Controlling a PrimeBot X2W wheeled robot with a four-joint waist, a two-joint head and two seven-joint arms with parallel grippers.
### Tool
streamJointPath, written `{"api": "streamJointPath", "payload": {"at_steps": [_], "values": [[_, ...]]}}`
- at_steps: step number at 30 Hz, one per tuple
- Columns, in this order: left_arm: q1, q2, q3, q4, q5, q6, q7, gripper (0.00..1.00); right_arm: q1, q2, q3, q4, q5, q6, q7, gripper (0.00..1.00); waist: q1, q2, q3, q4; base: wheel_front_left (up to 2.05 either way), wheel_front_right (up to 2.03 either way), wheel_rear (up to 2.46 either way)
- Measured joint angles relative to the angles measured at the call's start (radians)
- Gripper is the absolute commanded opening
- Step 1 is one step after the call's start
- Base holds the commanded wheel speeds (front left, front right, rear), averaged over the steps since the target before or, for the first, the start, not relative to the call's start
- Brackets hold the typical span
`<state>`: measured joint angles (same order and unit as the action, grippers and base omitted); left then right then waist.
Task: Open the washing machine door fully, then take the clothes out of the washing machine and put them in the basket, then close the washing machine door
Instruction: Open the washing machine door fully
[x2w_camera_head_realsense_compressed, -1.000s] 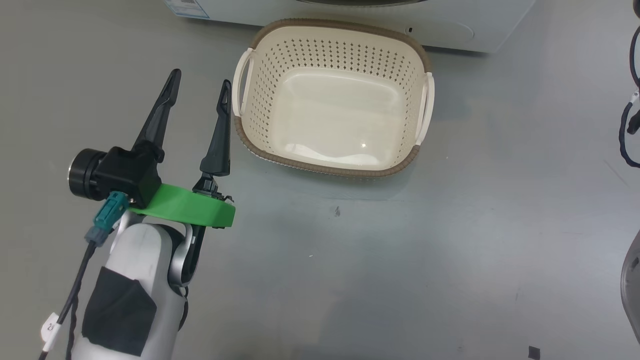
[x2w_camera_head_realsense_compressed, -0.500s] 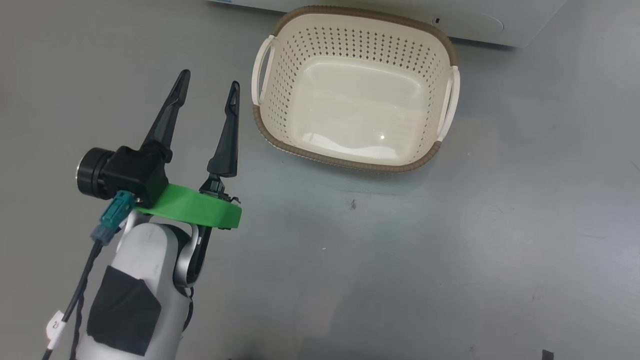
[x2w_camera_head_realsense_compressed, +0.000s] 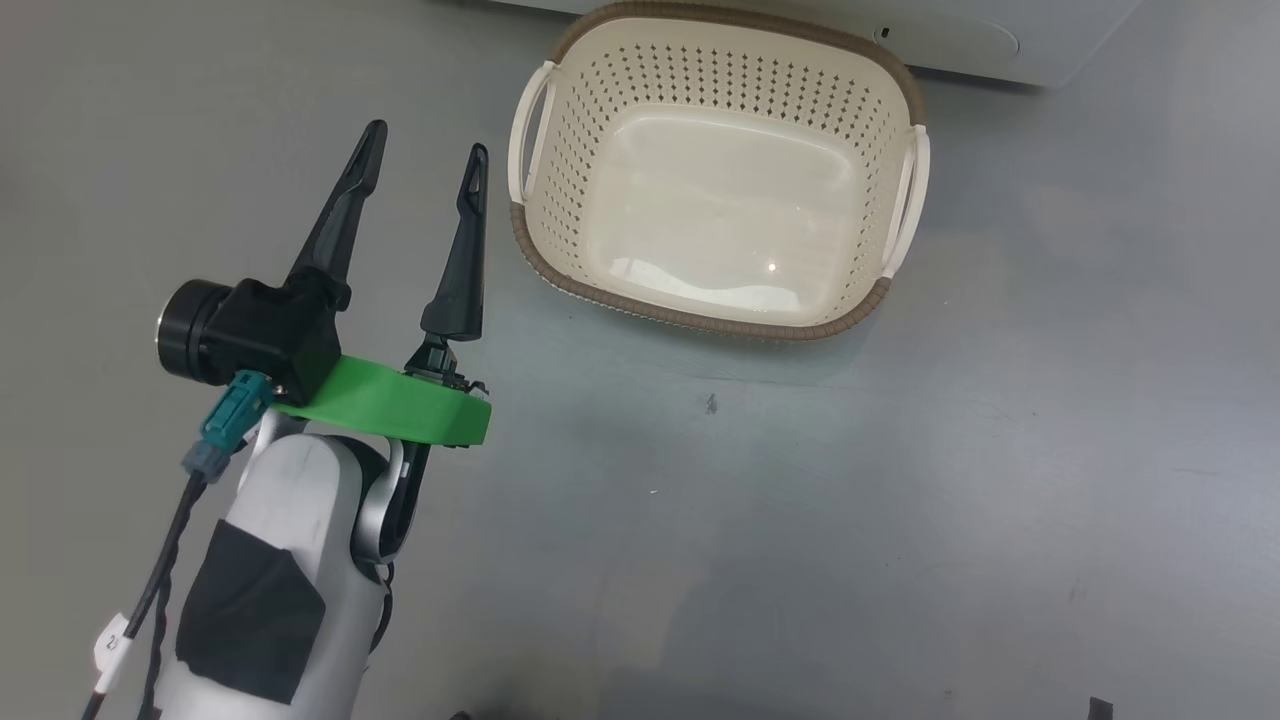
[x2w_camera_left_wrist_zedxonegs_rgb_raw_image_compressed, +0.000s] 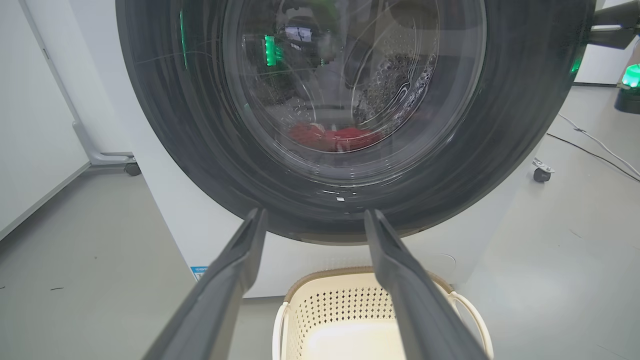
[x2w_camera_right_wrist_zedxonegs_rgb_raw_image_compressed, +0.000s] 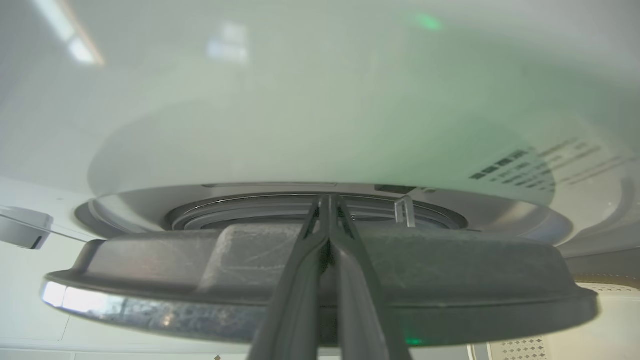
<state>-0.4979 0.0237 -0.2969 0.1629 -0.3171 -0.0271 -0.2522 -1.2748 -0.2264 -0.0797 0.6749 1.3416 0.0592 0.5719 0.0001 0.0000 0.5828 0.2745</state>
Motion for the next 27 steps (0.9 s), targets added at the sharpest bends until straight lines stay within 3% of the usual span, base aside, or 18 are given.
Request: {"api": "streamJointPath", "payload": {"at_steps": [27], "values": [[0.001,0.0,-0.003,0.03,0.002,0.022,0.0,1.0,0.02,-0.004,0.023,0.09,0.08,0.029,0.198,0.0,0.0,0.0,-0.047,-0.03,0.0,0.0,0.0]]}}
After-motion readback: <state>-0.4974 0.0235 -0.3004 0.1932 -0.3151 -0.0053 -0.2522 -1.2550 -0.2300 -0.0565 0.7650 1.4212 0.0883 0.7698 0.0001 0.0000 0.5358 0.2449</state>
